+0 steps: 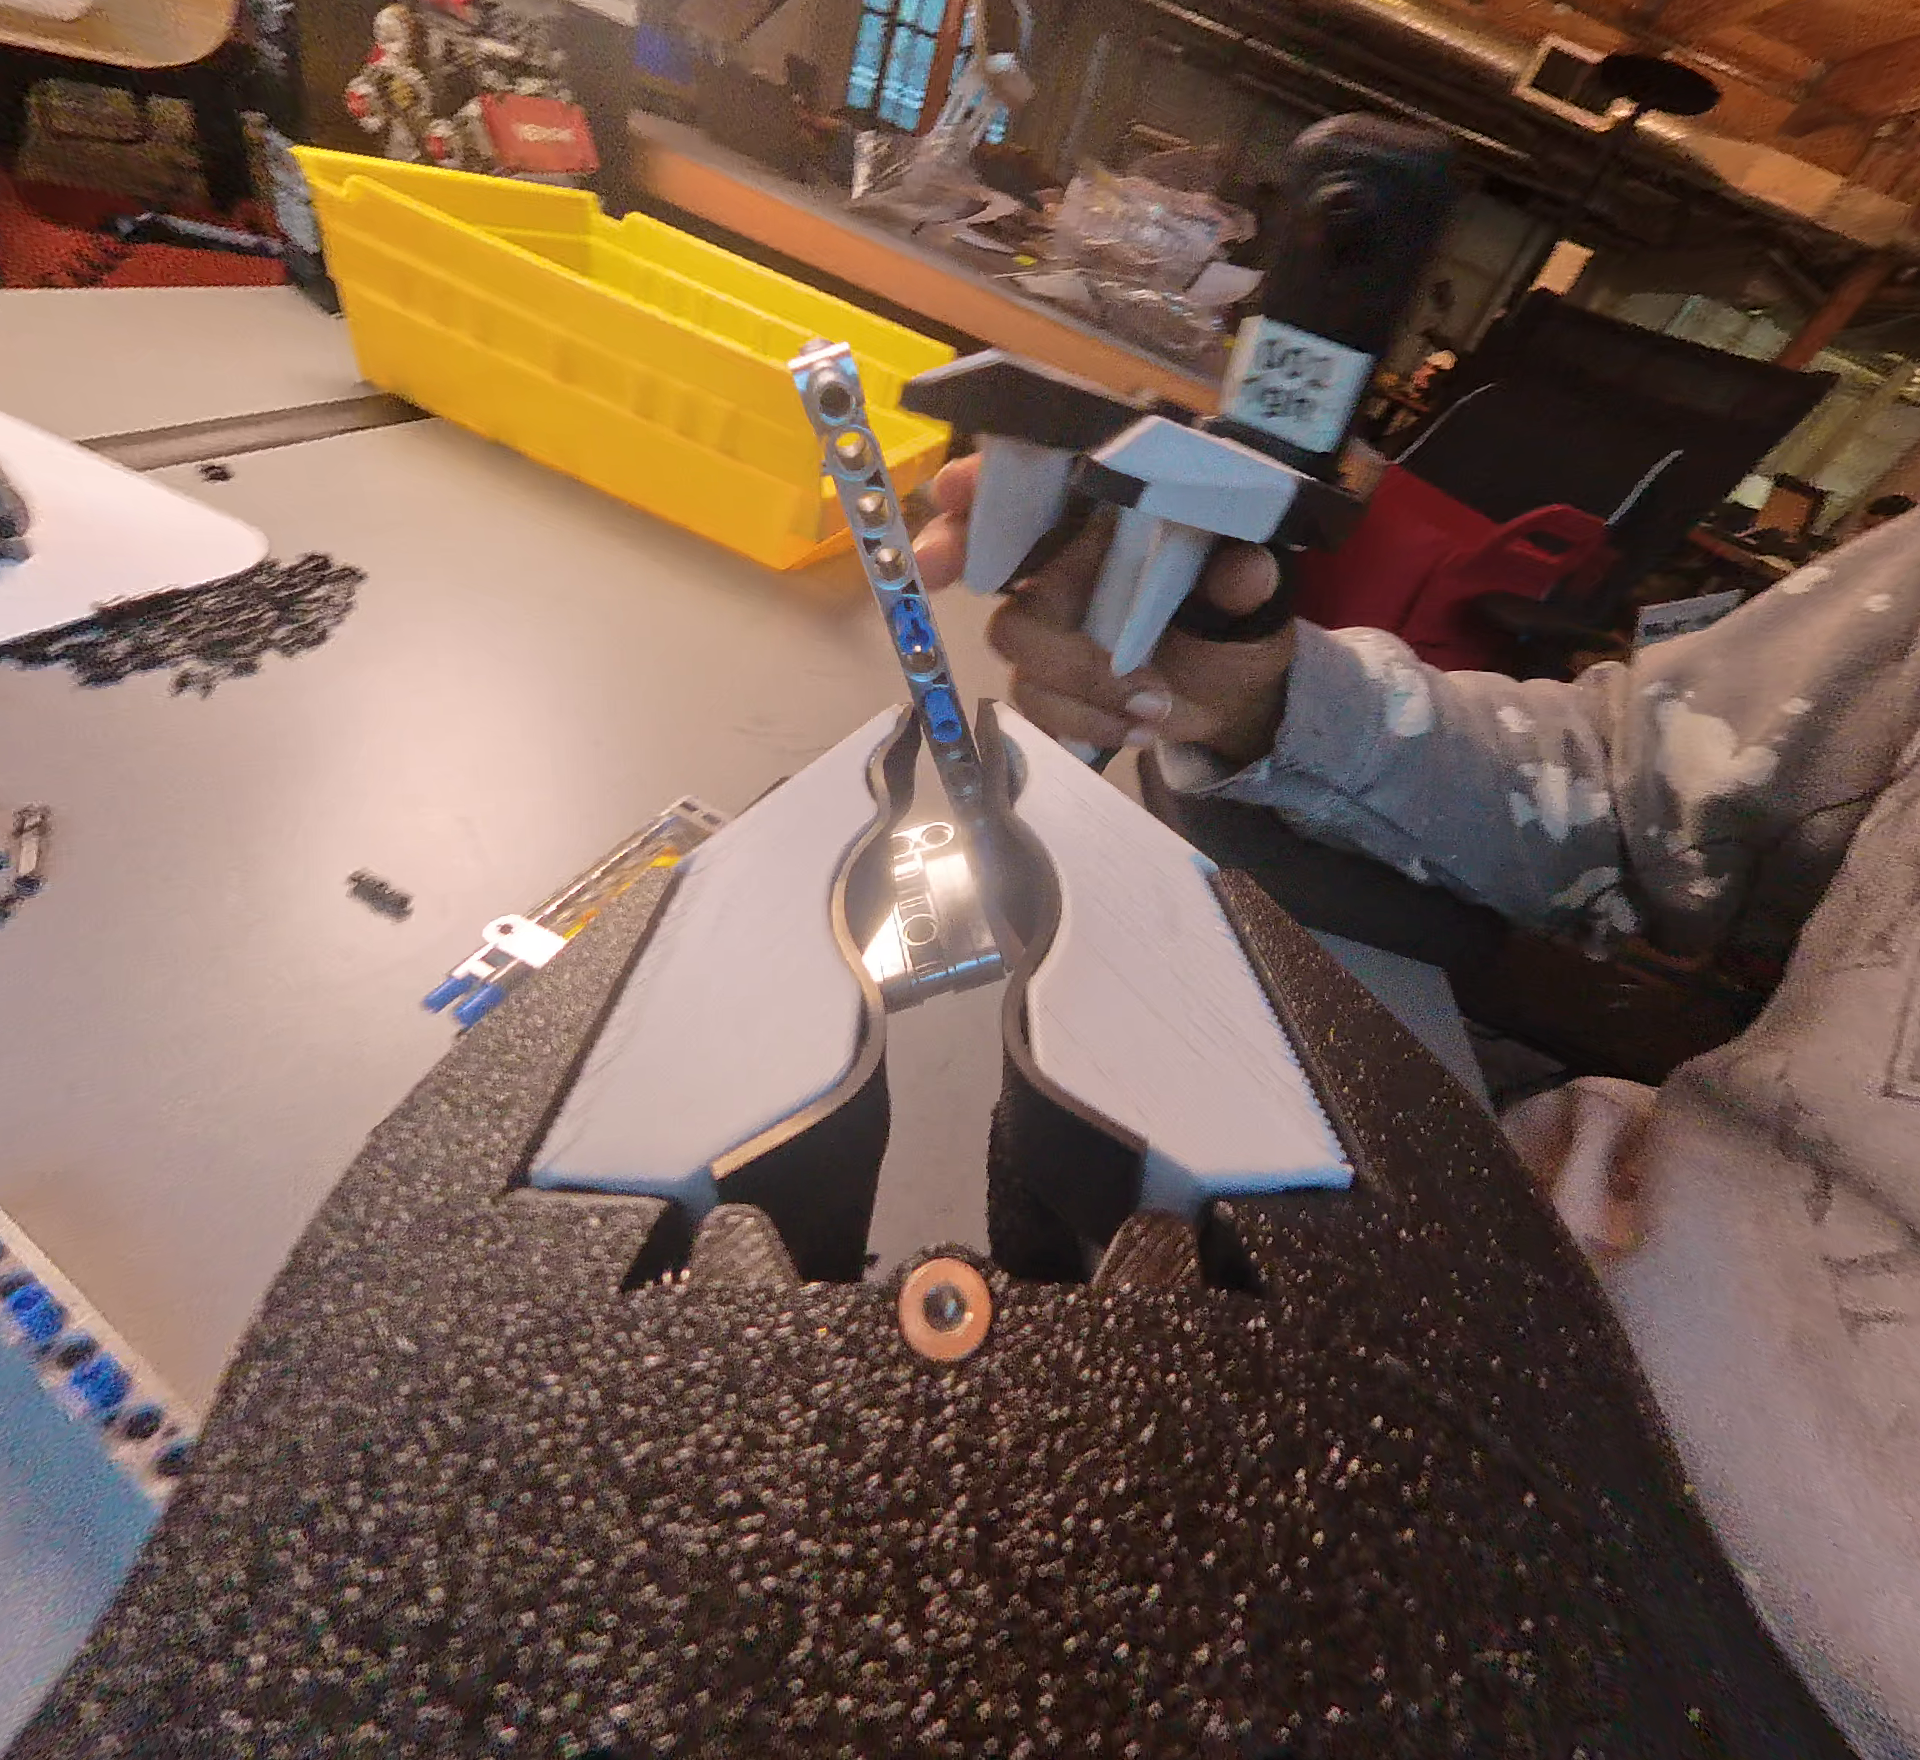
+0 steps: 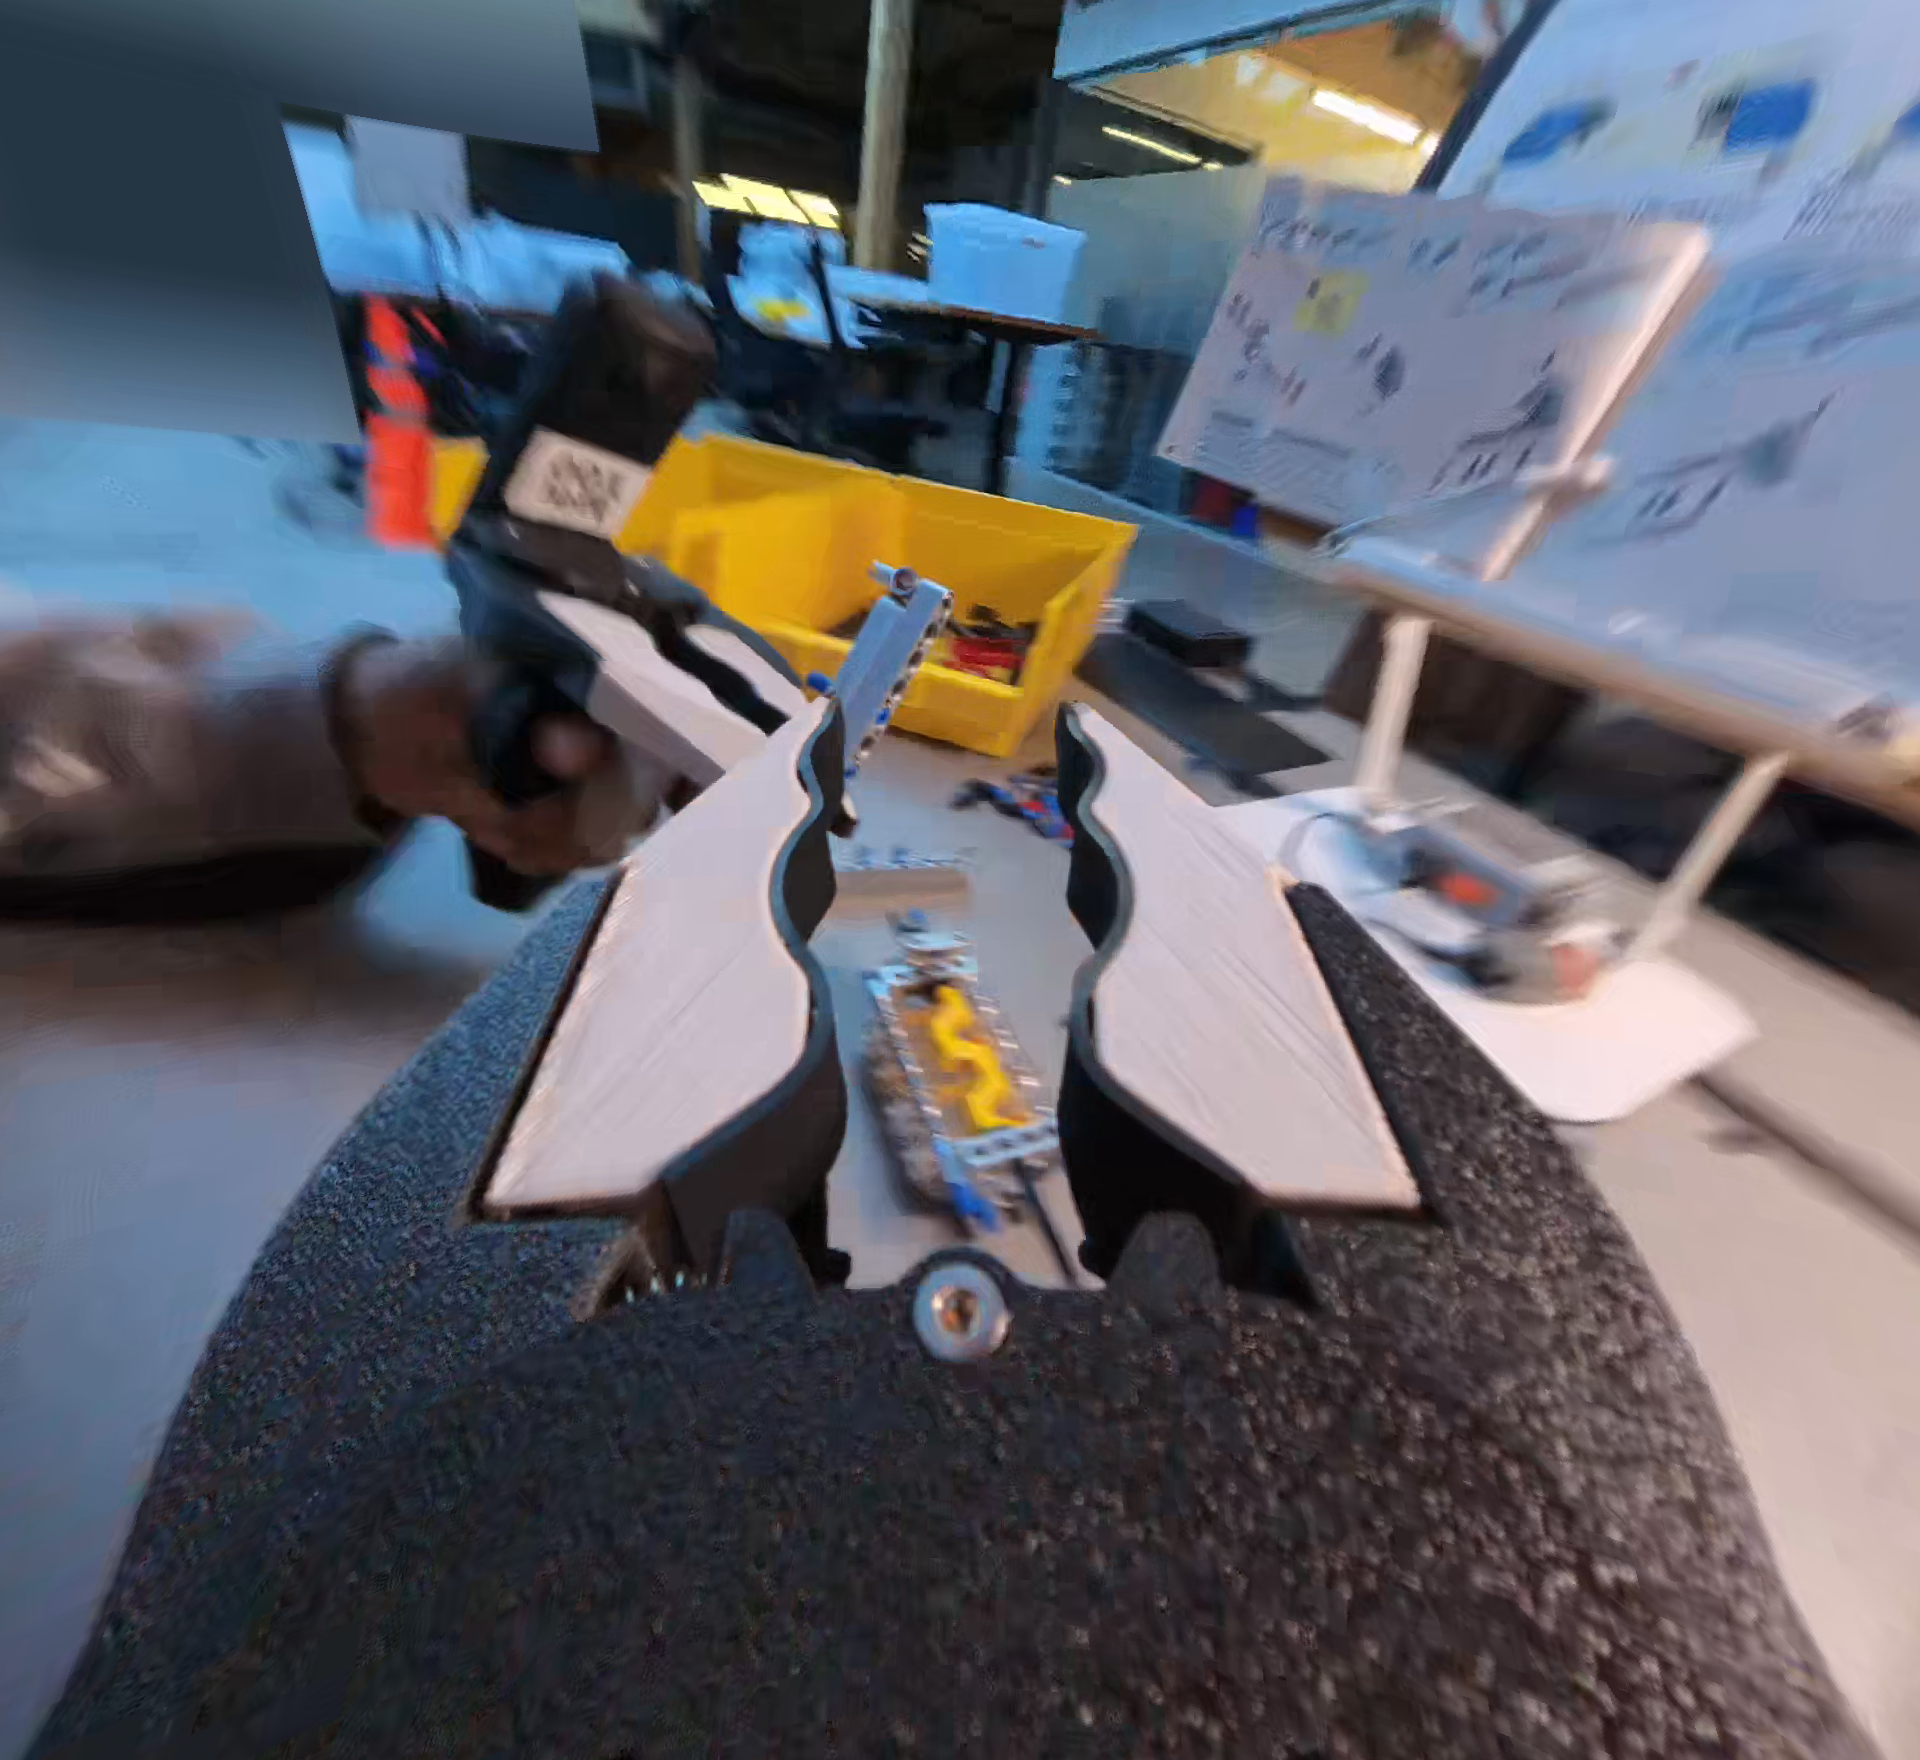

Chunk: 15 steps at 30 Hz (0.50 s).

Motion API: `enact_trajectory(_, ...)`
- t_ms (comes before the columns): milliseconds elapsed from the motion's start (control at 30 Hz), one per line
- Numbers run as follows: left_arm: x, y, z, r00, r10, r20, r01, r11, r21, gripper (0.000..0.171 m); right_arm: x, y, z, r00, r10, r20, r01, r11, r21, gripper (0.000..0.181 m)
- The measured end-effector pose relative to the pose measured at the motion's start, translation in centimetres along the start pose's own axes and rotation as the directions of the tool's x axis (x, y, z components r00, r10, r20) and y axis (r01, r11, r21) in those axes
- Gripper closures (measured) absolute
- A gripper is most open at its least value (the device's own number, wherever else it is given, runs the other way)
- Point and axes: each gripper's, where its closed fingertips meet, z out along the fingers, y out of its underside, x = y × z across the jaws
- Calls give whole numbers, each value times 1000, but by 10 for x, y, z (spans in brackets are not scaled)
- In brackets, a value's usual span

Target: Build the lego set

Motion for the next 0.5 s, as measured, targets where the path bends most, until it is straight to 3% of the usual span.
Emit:
enact_trajectory(33,-9,2,-3,999,-2,37,3,1000,-18,162,1,2,-1,973,-225,-57,221,974,-56,137)
enact_trajectory(100,-23,6,-7,996,6,86,-3,999,-46,162,0,7,-2,774,-623,-111,601,779,-178,126)
enact_trajectory(167,-30,9,-9,994,12,111,-6,998,-55,164,-11,2,0,575,-809,-124,788,588,-185,121)
enact_trajectory(300,-38,15,-9,987,46,152,-33,996,-87,164,-29,-15,3,415,-899,-141,895,431,-117,107)
enact_trajectory(500,-39,20,-7,981,100,167,-82,990,-116,164,-35,-39,2,418,-884,-208,900,434,-37,102)
